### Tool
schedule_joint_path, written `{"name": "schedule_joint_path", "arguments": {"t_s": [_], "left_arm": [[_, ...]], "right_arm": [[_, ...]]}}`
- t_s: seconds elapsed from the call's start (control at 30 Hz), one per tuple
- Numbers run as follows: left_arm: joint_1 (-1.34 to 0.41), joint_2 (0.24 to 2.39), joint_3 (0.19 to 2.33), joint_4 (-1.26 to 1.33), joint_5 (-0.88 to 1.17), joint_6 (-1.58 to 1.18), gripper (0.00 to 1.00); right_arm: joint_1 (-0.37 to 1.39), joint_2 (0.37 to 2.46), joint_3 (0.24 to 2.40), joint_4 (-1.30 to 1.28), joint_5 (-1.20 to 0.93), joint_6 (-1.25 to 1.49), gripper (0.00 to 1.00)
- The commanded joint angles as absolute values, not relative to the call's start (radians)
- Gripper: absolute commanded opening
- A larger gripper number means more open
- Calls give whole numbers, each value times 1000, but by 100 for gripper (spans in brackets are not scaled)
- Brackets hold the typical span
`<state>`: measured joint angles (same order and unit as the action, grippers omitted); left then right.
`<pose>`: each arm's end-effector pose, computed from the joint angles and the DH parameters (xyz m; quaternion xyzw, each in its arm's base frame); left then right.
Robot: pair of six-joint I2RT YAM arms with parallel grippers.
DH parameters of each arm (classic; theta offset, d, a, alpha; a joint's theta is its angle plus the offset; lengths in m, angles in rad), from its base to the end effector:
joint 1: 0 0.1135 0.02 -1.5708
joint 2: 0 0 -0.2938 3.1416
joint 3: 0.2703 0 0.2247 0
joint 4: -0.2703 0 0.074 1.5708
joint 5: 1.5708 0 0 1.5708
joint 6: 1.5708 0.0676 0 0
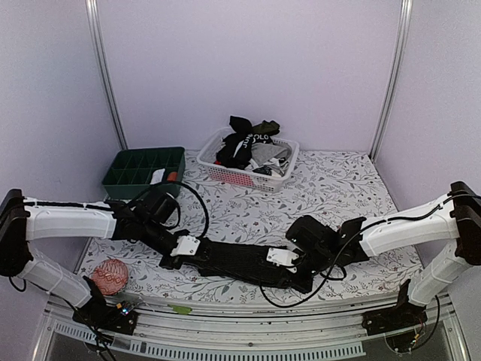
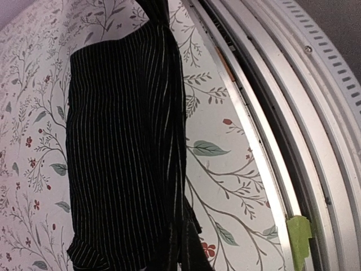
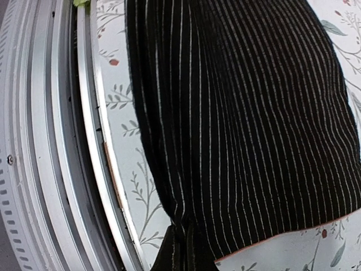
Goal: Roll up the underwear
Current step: Fold the underwear at the center of the board.
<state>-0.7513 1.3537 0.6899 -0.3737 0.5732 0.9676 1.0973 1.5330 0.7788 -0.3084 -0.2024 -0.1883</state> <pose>0.1436 -0.1843 0.2016 0.7495 0.5477 -0.2438 0.2807 0.1138 0.2519 0.1801 -0.5975 0.7555 0.1976 0.1818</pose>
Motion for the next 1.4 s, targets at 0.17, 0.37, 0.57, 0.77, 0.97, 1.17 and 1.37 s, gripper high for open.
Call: {"name": "schedule_joint_path", "arguments": {"t_s": [0.17, 0.37, 0.57, 0.77, 0.97, 1.17, 1.37], "left_arm": [[-641, 1519, 825, -440, 646, 1010, 0], [-598, 1581, 872, -451, 654, 1063, 0], [-559, 1641, 902, -458, 658, 1107, 0], [-533, 1703, 929, -457, 651, 1146, 0], [-515, 1768, 970, -465, 635, 1167, 0], [-512, 1836, 1036, -513, 615, 1154, 0], [-520, 1811, 1027, -601, 658, 1247, 0]], "right_arm": [[985, 1596, 899, -435, -276, -183, 0], [915, 1663, 1016, -517, -367, -200, 0], [838, 1738, 1148, -610, -471, -201, 0], [796, 1885, 1325, -713, -477, -198, 0], [779, 2123, 1534, -808, -436, -174, 0], [758, 2248, 1579, -856, -435, -137, 0], [768, 2188, 1481, -870, -499, -93, 0]]}}
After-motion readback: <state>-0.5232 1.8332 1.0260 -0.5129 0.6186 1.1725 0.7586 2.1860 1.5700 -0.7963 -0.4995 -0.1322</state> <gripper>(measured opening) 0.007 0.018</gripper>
